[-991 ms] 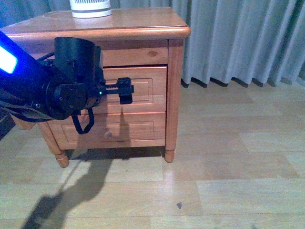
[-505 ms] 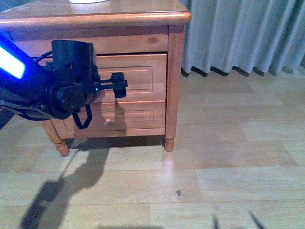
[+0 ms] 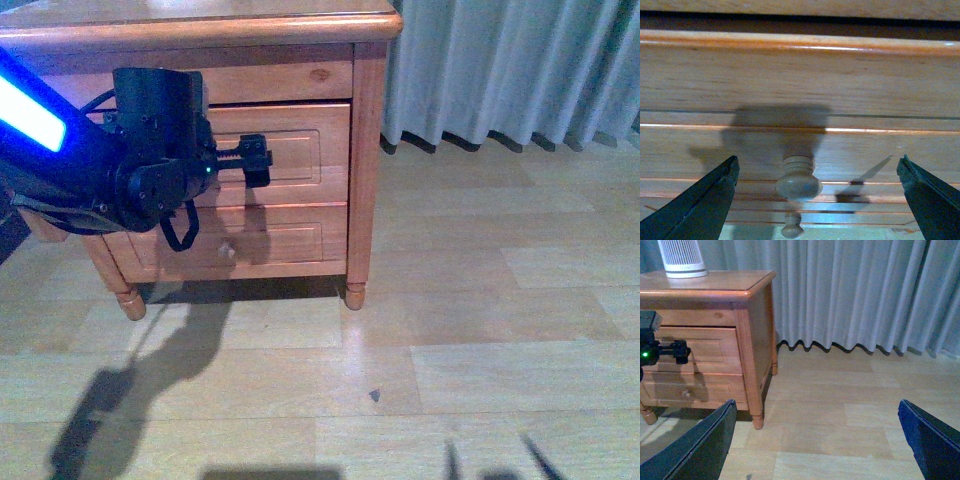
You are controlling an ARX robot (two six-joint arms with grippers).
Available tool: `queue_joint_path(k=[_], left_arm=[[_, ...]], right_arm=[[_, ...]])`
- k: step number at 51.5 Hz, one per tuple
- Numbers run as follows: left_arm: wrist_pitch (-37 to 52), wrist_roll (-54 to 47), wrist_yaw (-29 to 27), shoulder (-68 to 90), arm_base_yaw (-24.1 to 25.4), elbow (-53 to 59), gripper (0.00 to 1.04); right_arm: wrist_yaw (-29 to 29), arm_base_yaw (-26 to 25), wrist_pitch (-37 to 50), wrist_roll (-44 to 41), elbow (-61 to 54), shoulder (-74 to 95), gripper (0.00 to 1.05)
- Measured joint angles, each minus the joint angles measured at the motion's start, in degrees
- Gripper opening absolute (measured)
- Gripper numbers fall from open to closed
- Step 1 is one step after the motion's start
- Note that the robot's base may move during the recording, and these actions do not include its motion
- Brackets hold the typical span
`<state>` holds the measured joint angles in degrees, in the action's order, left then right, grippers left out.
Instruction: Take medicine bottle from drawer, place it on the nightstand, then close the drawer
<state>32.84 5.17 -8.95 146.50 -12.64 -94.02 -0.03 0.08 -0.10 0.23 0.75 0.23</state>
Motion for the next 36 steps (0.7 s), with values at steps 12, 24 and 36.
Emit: queue_joint_path(k=[12, 24, 36], left_arm=[[-0.39, -0.68, 0.13, 1.29, 0.0, -0.85, 0.98], [-0.26, -1.36, -0.09, 1.51, 0.0, -1.29, 0.73], [-0.39, -2.05, -1.16, 1.51, 0.33, -1.29, 0.33]], right_arm=[[0.0, 0.0, 0.0, 0.0, 0.0, 0.0, 0.98], [0.0, 0.0, 0.0, 0.0, 0.0, 0.0, 0.98], [0.0, 0.0, 0.0, 0.0, 0.0, 0.0, 0.98]])
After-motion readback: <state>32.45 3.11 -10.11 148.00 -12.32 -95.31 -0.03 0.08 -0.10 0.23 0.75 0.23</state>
